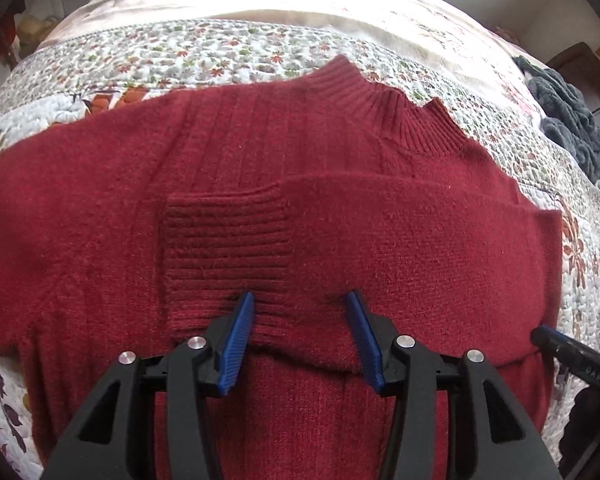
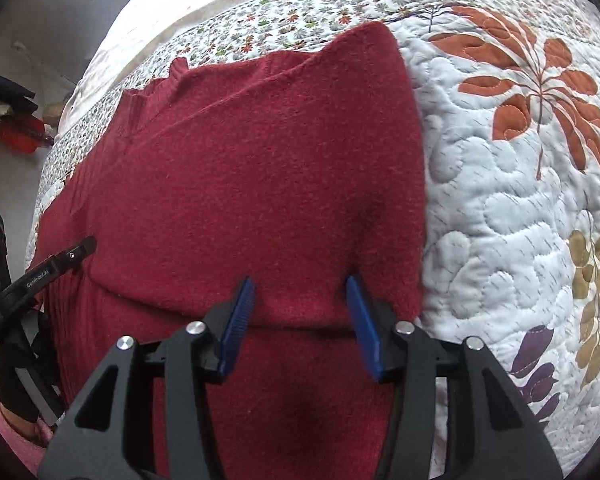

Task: Fold small clothes
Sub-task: 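Release the sleeve with the right gripper while the left gripper grasps the other cuff, then fold the other sleeve across the body with the left gripper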

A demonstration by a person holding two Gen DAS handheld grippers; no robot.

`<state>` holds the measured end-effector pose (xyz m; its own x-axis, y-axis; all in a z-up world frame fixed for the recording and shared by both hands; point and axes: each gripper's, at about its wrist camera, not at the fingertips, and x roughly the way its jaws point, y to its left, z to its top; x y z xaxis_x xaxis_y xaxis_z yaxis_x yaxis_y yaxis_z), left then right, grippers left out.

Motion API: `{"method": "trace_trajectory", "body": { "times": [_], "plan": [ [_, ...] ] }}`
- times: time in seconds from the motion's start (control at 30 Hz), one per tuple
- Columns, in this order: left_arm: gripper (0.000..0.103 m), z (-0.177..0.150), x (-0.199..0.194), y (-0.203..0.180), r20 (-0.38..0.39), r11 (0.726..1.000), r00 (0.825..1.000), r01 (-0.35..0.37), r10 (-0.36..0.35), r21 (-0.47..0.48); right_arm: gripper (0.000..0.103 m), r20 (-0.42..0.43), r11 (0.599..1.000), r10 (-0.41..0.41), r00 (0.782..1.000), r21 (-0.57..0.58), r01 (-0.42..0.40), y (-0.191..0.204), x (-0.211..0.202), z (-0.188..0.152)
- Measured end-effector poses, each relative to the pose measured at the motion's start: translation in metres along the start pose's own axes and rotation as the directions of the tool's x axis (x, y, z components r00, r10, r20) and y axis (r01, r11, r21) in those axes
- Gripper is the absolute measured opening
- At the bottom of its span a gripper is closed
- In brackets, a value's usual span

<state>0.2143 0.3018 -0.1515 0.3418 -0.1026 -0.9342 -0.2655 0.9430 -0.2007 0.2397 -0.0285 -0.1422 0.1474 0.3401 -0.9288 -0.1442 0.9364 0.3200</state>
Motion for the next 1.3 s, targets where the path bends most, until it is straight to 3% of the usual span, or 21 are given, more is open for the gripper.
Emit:
{"method": "trace_trajectory", "body": {
  "times": [0.13,0.27,0.4,0.5,0.6,0.73,0.97,1.07,1.3],
  "plan": [
    [0.049,0.001,-0.026,0.004,0.027,0.999,0.999,0.027,-0.026,-0.019,0.049,0.04,1.0,0.011,0.999,-0.013,-0.011,0.011,-0.029,-0.004],
    [0.057,-0.016,-0.077,0.044,0.103,0.995,0.993,0.072,-0.065,-0.072,0.055,0.073,0.997,0.044,0.996,-0.07,-0.039,0.029,-0.063,-0.023],
    [0.058,-0.04,-0.11,0.116,0.136,0.984,0.991,0.03,-0.006,-0.177,0.059,0.054,0.991,0.076,0.996,-0.118,-0.07,0.048,-0.074,-0.048],
    [0.061,-0.057,-0.128,0.173,0.145,0.966,0.987,-0.029,0.068,-0.256,0.061,0.035,0.986,0.071,0.997,-0.153,-0.065,0.076,-0.058,-0.056],
    [0.062,-0.077,-0.139,0.234,0.14,0.928,0.981,-0.078,0.138,-0.364,0.061,0.008,0.981,0.07,0.997,-0.183,-0.068,0.096,-0.044,-0.068],
    [0.062,-0.098,-0.148,0.307,0.153,0.852,0.973,-0.07,0.173,-0.519,0.061,-0.032,0.976,0.097,0.995,-0.194,-0.101,0.118,-0.024,-0.081],
    [0.062,-0.118,-0.137,0.387,0.236,0.707,0.965,0.085,0.118,-0.702,0.061,-0.063,0.979,0.074,0.995,-0.185,-0.084,0.13,-0.002,-0.09],
    [0.062,-0.114,-0.133,0.404,0.286,0.681,0.95,0.129,0.122,-0.721,0.061,-0.073,0.982,0.057,0.996,-0.179,-0.069,0.127,0.003,-0.09],
    [0.061,-0.093,-0.127,0.43,0.324,0.674,0.934,0.142,0.151,-0.725,0.061,-0.074,0.983,0.032,0.997,-0.177,-0.045,0.119,0.008,-0.088]
  ]
}}
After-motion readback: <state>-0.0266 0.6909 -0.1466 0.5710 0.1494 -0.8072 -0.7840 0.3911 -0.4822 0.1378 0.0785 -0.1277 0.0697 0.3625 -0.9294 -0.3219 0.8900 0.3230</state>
